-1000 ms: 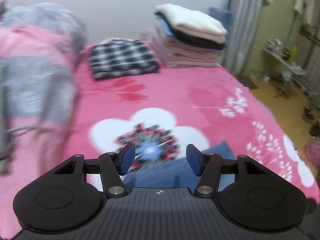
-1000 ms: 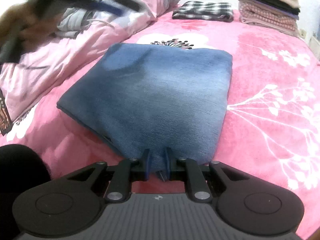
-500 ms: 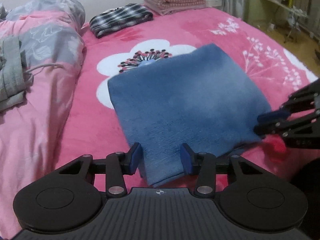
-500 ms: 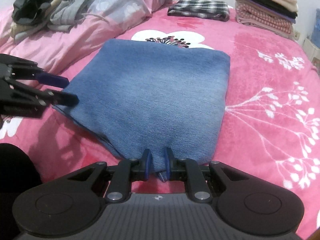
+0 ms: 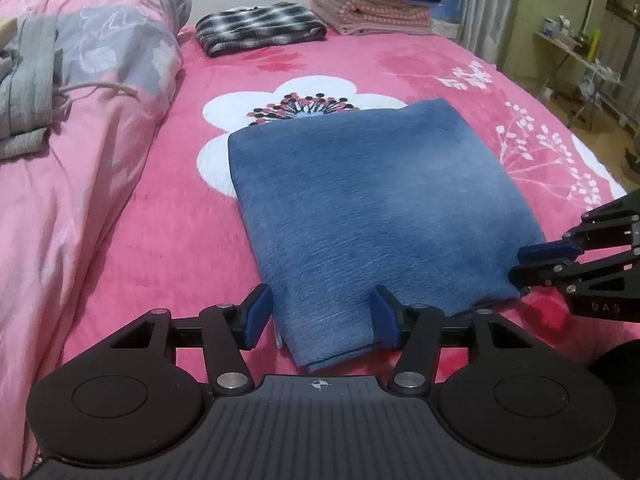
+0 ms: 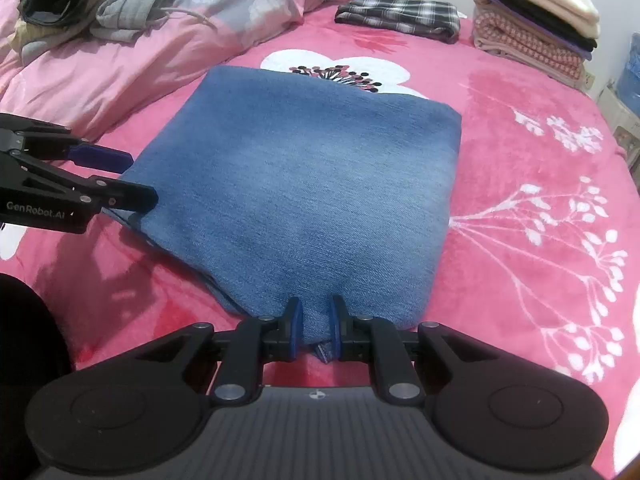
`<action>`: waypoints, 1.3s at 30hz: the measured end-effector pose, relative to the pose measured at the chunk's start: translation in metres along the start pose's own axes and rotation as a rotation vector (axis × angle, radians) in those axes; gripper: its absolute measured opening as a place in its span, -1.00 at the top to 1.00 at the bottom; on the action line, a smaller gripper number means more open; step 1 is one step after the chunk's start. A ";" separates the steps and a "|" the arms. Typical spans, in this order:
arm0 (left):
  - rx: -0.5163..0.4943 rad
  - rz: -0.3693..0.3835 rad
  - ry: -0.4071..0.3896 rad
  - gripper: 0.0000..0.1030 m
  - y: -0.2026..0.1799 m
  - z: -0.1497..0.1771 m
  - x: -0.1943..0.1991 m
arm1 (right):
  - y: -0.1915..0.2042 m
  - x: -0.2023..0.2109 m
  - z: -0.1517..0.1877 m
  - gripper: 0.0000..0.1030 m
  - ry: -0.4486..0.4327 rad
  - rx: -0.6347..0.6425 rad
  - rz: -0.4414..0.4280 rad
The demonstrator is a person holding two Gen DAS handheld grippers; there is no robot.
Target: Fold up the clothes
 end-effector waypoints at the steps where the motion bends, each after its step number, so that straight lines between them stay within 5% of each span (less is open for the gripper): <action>1: 0.002 0.001 0.001 -0.10 0.001 0.000 0.000 | 0.000 0.000 0.000 0.71 0.001 0.000 0.001; 8: 0.158 0.000 0.008 -0.07 0.011 -0.007 0.014 | 0.000 0.000 0.000 0.71 0.004 -0.002 0.001; 16: 0.061 -0.017 -0.131 -0.08 -0.011 -0.044 0.042 | -0.001 0.000 0.000 0.70 0.001 -0.005 -0.005; 25: 0.052 -0.054 0.038 -0.11 -0.021 -0.026 -0.019 | -0.001 0.000 0.000 0.70 0.000 -0.005 -0.008; 39: 0.111 -0.037 0.047 -0.30 -0.018 -0.026 -0.022 | -0.002 0.000 -0.001 0.70 -0.002 -0.011 -0.015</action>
Point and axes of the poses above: each gripper's, at about its wrist camera, not at the fingertips, and x roughly against the way its jaws point, y to its left, z to its underside, the point moved 8 cm from there along -x, roughly the way its jaws point
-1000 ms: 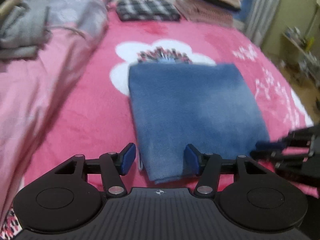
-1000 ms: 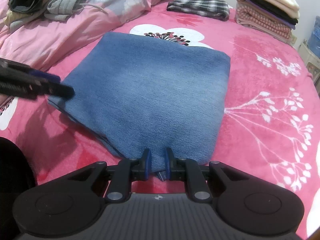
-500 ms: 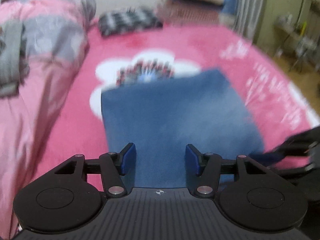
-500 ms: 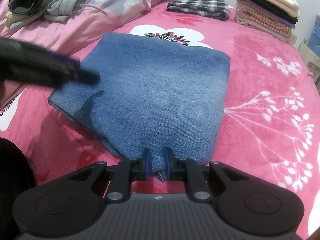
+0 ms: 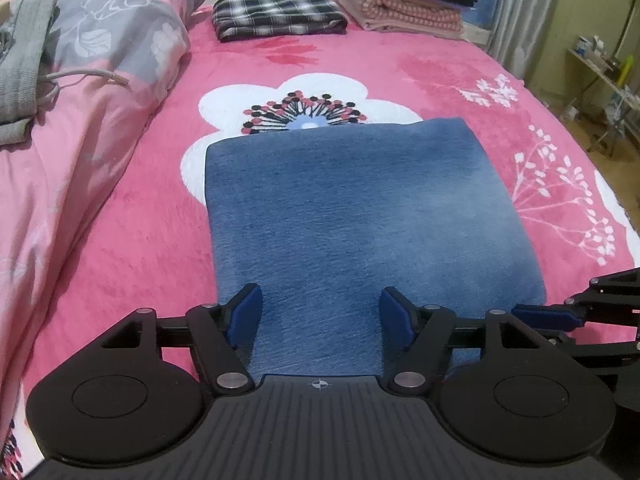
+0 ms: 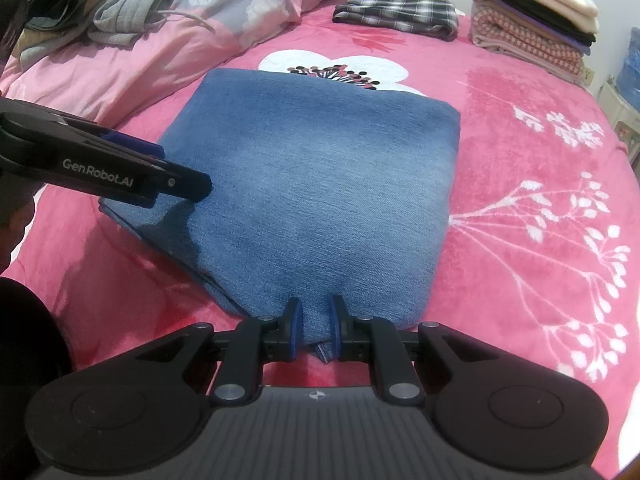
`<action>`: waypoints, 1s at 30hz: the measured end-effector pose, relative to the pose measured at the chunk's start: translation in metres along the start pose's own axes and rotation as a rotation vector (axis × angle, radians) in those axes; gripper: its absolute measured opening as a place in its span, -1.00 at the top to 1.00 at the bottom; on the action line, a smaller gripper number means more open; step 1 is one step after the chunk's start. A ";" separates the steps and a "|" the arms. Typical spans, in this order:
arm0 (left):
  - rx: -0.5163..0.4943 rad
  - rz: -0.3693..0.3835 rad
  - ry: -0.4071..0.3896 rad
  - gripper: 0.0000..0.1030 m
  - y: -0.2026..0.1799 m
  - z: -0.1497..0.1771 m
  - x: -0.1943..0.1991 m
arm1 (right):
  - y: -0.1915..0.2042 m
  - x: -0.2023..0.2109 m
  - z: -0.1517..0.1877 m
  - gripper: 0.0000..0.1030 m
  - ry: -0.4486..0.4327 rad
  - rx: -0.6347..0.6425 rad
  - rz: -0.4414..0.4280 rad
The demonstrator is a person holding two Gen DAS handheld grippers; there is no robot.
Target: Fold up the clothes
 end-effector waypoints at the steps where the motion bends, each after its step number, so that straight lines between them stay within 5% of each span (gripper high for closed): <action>1: 0.001 -0.001 0.002 -0.32 0.000 0.000 0.000 | 0.000 0.000 0.000 0.70 0.000 0.000 0.000; 15: 0.030 -0.013 0.070 -0.38 0.000 -0.007 -0.003 | -0.002 0.000 0.000 0.70 -0.002 -0.011 -0.007; 30: -0.002 -0.047 0.177 -0.91 -0.020 -0.008 -0.017 | -0.006 0.001 0.001 0.70 -0.019 -0.039 -0.031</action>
Point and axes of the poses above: each gripper's, at about its wrist camera, not at the fingertips, and x roughly against the way its jaws point, y to its left, z to its underside, the point moved 8 cm from there along -x, roughly the way its jaws point
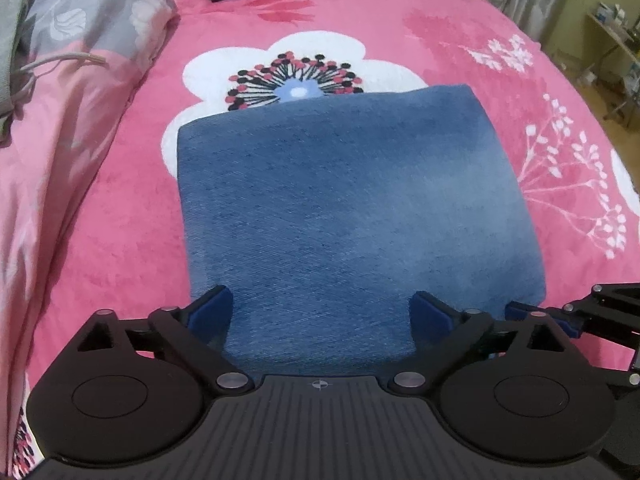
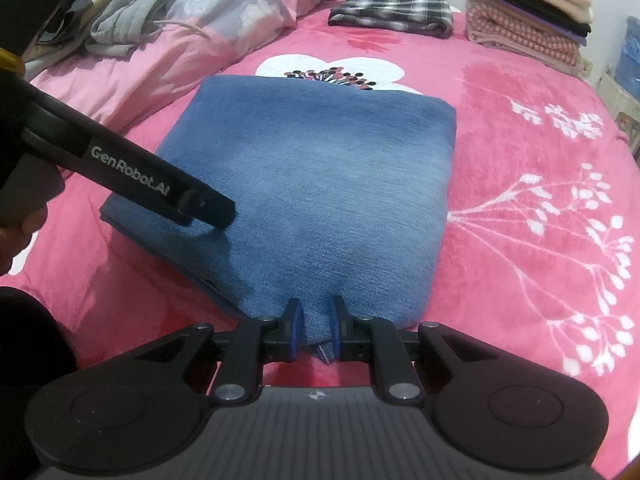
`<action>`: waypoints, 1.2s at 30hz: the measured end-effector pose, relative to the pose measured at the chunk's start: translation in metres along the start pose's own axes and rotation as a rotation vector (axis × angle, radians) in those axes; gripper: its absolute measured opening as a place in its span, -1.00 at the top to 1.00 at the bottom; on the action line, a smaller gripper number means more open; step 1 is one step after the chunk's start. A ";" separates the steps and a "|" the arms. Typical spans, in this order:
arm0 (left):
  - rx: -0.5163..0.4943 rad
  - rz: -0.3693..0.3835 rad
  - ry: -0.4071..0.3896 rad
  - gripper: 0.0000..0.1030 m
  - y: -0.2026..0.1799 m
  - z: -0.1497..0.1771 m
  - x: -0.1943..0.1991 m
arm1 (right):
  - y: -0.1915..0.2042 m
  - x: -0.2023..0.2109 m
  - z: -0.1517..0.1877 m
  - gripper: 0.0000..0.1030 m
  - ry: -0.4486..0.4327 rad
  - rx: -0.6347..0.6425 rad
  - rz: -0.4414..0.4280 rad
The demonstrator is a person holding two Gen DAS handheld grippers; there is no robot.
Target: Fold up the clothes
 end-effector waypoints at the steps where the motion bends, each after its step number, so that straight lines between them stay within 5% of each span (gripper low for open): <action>1: -0.004 -0.006 0.001 -0.92 -0.001 0.000 -0.001 | 0.000 0.000 0.000 0.70 -0.002 -0.002 -0.003; 36: -0.005 -0.027 0.012 -1.00 -0.005 -0.001 -0.007 | -0.005 -0.001 0.000 0.69 -0.016 -0.039 -0.041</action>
Point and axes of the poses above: each gripper's, at about its wrist camera, not at the fingertips, and x roughly against the way its jaws point, y to its left, z to its underside, the point moved 8 cm from there along -x, roughly the way its jaws point
